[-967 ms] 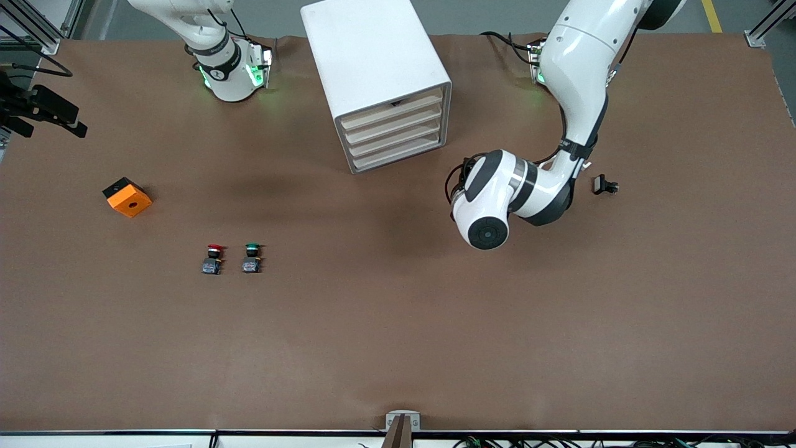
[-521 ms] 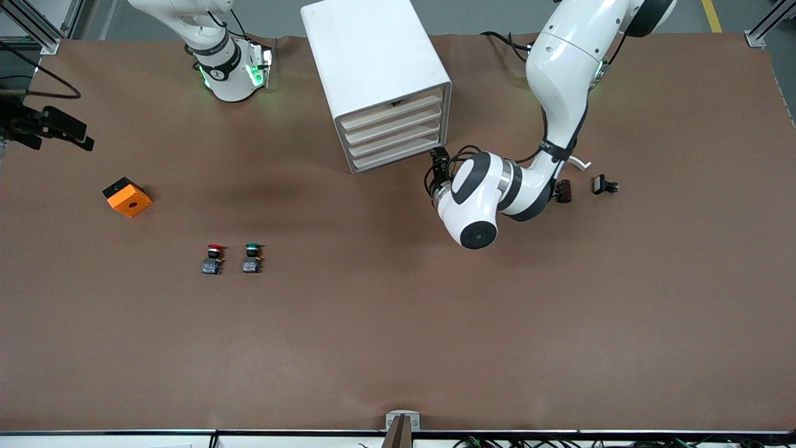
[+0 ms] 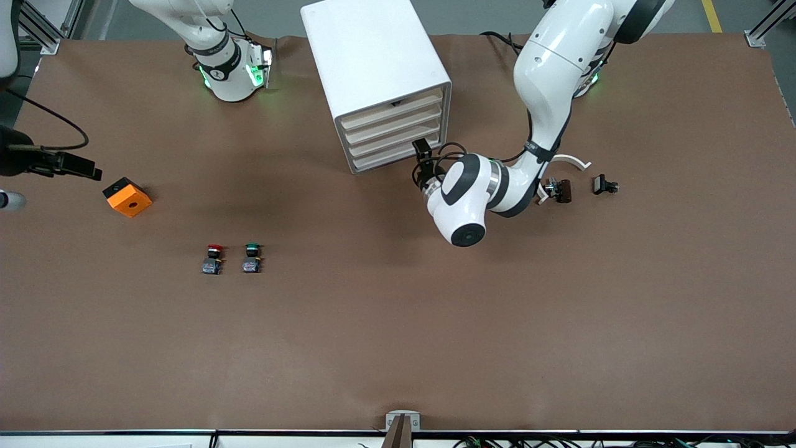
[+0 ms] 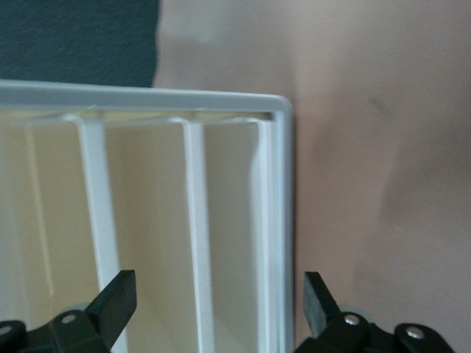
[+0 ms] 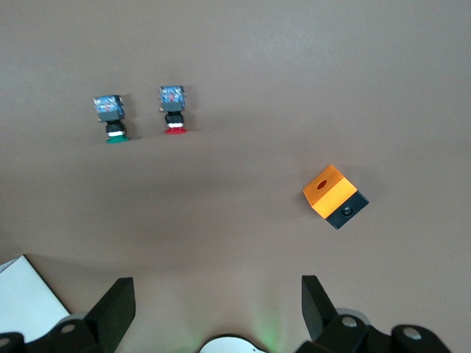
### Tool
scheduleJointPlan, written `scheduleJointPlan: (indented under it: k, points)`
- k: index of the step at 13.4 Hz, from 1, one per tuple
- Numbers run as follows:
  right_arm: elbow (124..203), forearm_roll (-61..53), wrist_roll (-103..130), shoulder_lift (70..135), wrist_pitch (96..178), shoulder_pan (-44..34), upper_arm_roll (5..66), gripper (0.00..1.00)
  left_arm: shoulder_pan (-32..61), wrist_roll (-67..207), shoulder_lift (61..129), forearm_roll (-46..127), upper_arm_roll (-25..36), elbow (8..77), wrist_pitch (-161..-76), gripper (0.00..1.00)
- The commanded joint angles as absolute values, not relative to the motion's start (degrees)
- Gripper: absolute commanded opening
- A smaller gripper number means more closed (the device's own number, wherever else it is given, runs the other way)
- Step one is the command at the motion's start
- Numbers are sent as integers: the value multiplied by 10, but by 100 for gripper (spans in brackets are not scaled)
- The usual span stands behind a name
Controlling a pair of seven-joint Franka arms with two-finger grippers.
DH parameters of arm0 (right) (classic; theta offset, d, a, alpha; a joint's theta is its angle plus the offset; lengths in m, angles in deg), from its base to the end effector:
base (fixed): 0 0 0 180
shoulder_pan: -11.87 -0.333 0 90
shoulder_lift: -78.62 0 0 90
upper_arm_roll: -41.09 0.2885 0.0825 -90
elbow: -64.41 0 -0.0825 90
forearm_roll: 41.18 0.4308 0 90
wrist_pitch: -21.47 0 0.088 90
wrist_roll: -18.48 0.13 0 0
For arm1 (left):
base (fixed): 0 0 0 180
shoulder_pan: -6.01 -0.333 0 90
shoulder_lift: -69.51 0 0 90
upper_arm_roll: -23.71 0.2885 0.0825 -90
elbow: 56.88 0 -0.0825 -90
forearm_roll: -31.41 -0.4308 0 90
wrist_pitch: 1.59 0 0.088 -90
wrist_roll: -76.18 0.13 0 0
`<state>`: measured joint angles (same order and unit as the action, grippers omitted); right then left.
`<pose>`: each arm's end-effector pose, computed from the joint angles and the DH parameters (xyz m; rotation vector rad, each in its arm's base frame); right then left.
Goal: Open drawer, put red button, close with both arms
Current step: 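Grasp the drawer handle with the left gripper while the right gripper reaches the red button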
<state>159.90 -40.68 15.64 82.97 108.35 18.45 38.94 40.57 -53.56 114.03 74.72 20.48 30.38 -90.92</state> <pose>0.5926 -0.0893 0.4757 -3.0893 0.1601 0.3486 0.4520 -0.4614 0.1309 -1.3402 -1.8835 1.0640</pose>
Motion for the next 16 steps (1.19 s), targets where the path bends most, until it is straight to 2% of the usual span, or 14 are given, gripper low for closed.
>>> scheduleJointPlan:
  k: [1,4,5,6,8,11,13,14,15,16]
  points:
    - [1596,-410,153,845,1106,186,397,100,407,-571,1150,782,209,297,-876,100]
    - [1670,-386,159,844,1221,185,399,100,408,-598,1150,804,209,295,-854,100]
    - [1701,-369,159,842,1265,184,399,100,408,-604,1151,817,209,296,-851,96]
    - [1725,-367,159,843,1306,182,399,100,408,-610,1151,823,208,296,-848,84]
    - [1767,-366,161,861,1393,177,399,100,409,-616,1151,831,208,296,-837,79]
    - [1793,-366,184,916,1488,159,399,100,430,-615,1167,860,208,295,-837,62]
    - [1792,-366,213,952,1525,141,399,100,433,-615,1168,862,207,296,-837,62]
    - [1790,-367,228,978,1552,134,399,100,438,-615,1169,863,207,297,-837,58]
    - [1789,-367,229,997,1574,130,399,100,441,-615,1169,863,206,297,-836,48]
    - [1787,-367,229,1009,1586,121,399,100,441,-615,1169,863,206,298,-836,34]
